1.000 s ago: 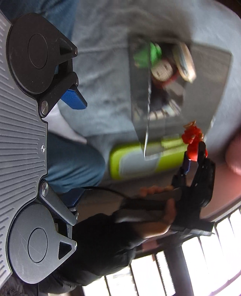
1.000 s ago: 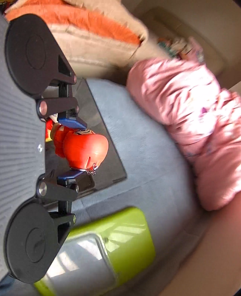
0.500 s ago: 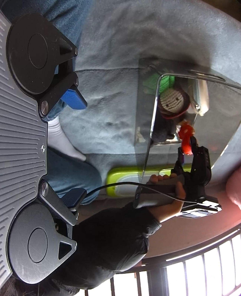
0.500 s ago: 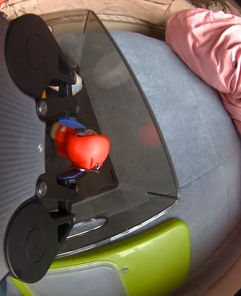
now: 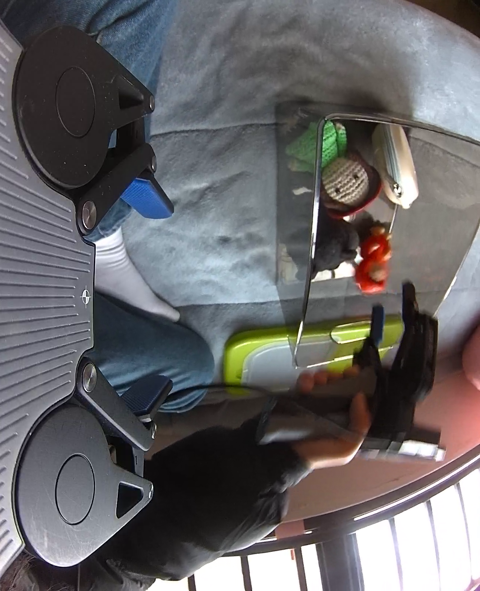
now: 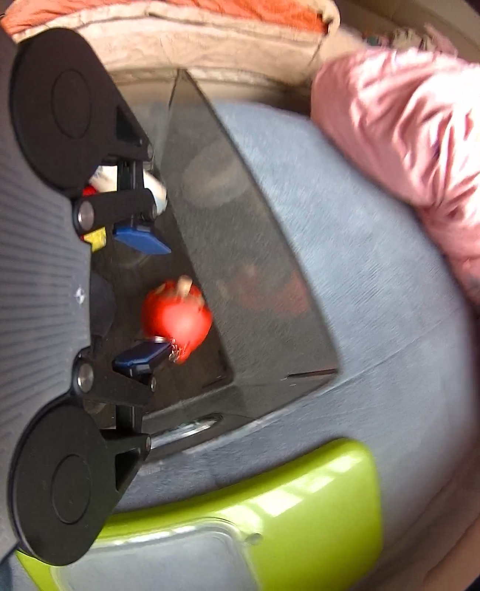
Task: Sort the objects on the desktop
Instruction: 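Carry the red figure into the clear box and open the right gripper, then grip the clear box wall with the left gripper while the right gripper grips it too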
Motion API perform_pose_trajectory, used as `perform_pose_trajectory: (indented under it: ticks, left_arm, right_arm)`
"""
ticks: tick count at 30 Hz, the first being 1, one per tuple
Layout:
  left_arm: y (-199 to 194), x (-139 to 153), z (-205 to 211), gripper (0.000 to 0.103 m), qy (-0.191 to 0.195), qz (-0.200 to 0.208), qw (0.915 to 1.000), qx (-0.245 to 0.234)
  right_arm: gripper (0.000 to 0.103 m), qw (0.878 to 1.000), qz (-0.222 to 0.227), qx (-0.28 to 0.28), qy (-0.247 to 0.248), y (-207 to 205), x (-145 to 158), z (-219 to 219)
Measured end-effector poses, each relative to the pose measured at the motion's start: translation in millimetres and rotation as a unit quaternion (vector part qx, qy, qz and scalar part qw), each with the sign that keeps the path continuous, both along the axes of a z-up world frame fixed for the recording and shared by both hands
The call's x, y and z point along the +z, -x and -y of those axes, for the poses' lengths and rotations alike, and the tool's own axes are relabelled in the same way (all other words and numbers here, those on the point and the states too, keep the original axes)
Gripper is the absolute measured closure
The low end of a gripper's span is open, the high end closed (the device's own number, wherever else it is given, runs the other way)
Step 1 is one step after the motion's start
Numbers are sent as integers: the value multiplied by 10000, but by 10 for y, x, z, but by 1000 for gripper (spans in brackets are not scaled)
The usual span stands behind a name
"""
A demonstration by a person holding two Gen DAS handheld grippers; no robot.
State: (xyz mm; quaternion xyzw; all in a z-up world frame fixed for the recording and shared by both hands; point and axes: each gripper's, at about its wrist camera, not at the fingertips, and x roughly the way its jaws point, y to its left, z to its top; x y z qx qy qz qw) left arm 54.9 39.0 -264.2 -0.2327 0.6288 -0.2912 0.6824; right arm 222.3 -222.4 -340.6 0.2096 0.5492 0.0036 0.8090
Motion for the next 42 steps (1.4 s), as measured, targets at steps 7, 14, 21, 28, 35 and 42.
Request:
perform_pose_trajectory:
  ticks: [7, 14, 21, 28, 35, 42]
  left_arm:
    - [-500, 117, -578, 7, 514, 665, 9946, 602]
    - [-1316, -359, -902, 5, -8, 32, 9877, 1565]
    - [-1641, -583, -608, 12, 148, 85, 9863, 1638]
    - [-1637, -793, -762, 84, -296, -154, 9825, 1831]
    - [-1649, -716, -661, 85, -605, 290, 9851, 1584]
    - [-1656, -757, -840, 85, -347, 252, 9848, 1685]
  right_arm:
    - [27, 9859, 1617, 423, 125, 647, 676, 390]
    - [30, 9831, 1780, 238, -346, 986, 485, 1051]
    - [32, 9696, 1514, -240, -1906, 948, -38, 1396]
    - [39, 9505, 1360, -519, -2745, 787, -380, 1454]
    - [75, 9509, 969, -843, -2817, 664, -565, 1440]
    - [76, 9613, 782, -847, -2501, 863, -442, 1279]
